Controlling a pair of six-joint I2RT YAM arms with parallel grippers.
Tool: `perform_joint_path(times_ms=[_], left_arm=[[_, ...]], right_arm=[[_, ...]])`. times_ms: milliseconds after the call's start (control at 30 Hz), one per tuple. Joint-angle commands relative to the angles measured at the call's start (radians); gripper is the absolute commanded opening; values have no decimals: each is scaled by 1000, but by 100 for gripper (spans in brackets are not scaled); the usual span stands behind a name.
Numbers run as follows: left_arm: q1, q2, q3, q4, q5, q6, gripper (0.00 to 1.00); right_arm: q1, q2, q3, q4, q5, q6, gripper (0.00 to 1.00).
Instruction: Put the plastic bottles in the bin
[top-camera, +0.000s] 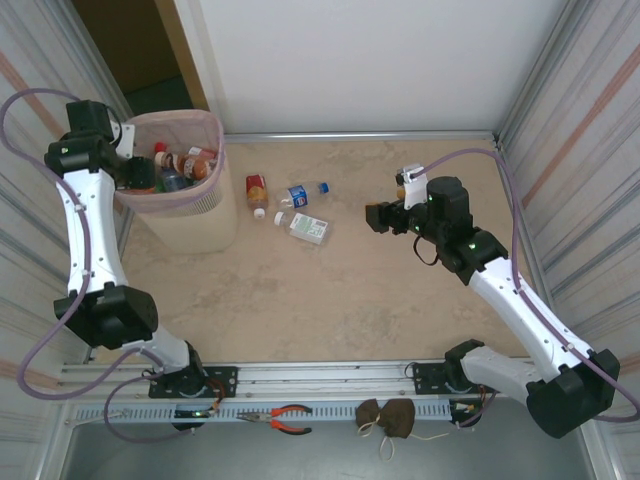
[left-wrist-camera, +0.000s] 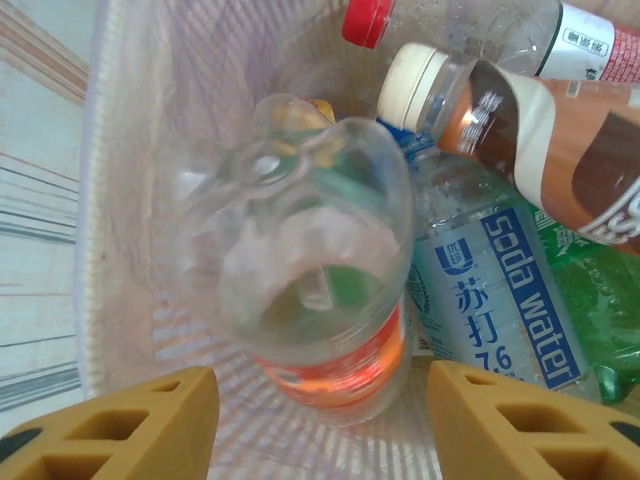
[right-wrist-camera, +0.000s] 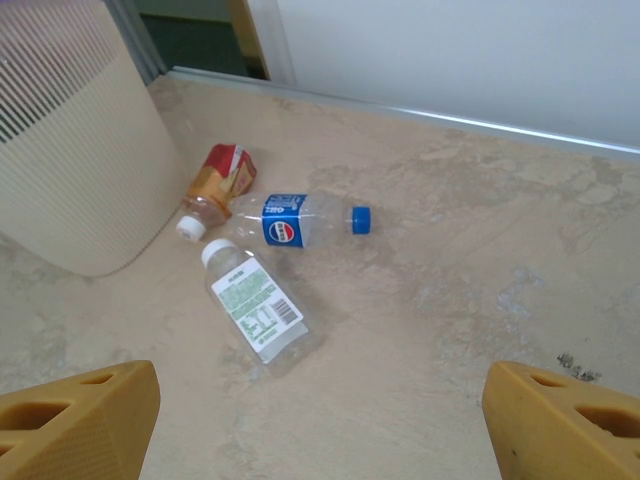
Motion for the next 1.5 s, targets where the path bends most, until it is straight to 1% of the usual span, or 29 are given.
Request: perform_joint_path(times_ms=[0,133,333,400,467,533,633,767,833,1067,1133,1333,1467], left_arm=[[5,-33,44,5,10,-7,60],[6,-9,87,2,71,-16,65],[5,55,154,1,99,-26,69],[5,79,178,-6,98,-28,69],[4,100,192,-19,87,-31,66],[5,111,193,-35,77,-35,58],[8,108,149,-42,64,-46,46],[30,93,50,0,85,-48,42],[45,97,1,34,123,-47,41],[52,145,-5,31,214,-57,35],[52,127,7,33,234,-72,36],[52,50,88,33,252,-104,48],[53,11,137,18,309,-121,49]], right_arm=[[7,5,44,29,-13,7,83],[8,4,49,30,-14,7,83],[11,3,51,28,-10,7,83],[12,2,54,27,-8,7,83],[13,0,53,25,-6,6,83],[13,-2,53,22,-2,5,83],[14,-5,47,25,-1,7,83],[16,-3,37,34,-6,11,83],[17,0,26,44,-8,11,83],[12,16,-14,91,-17,10,83],[4,27,-13,96,-27,8,83],[-2,53,5,108,-55,0,83],[-1,59,18,108,-65,9,83]])
